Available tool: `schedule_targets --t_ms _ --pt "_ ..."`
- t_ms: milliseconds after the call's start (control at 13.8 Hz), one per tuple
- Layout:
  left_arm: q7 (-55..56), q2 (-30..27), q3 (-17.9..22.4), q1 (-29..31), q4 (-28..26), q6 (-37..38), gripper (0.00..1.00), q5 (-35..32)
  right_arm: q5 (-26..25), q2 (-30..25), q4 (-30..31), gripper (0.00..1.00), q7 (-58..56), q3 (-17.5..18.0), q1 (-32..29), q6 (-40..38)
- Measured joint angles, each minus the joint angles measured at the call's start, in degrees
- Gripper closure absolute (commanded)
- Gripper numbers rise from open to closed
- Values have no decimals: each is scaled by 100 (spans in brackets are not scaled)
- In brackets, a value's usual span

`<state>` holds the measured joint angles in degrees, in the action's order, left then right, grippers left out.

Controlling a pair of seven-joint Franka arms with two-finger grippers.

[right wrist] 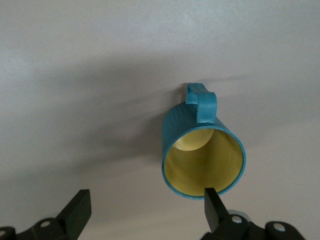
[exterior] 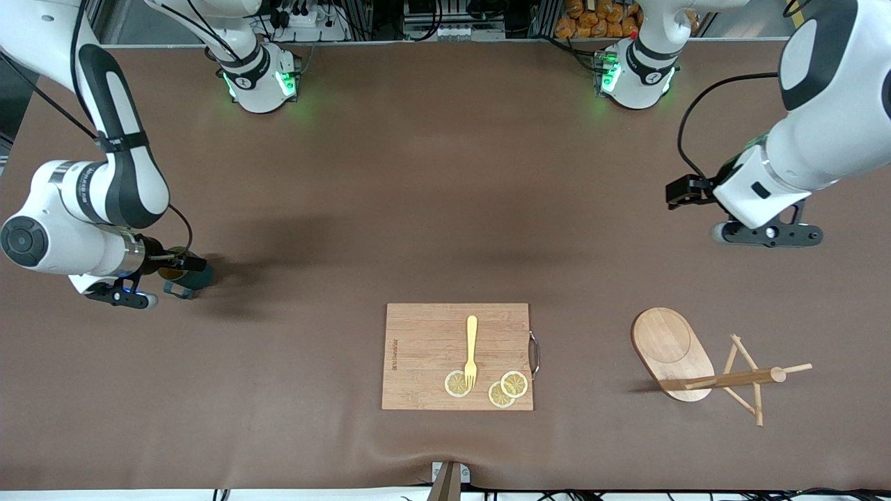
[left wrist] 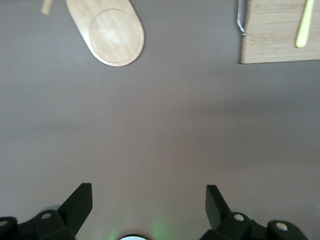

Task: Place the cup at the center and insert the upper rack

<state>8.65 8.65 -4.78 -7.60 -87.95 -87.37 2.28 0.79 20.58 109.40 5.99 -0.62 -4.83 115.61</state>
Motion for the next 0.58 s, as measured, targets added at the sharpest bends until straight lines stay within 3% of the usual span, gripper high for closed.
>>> schedule_targets --t_ms 290,363,580 --pt "83 129 47 82 -3 10 0 43 0 132 141 10 -1 0 -23 221" --pt "199 163 85 146 7 5 0 176 0 136 239 15 -1 -1 -30 319" --pt "364 219 199 421 48 -58 0 773 0 143 470 44 -2 -4 -53 595"
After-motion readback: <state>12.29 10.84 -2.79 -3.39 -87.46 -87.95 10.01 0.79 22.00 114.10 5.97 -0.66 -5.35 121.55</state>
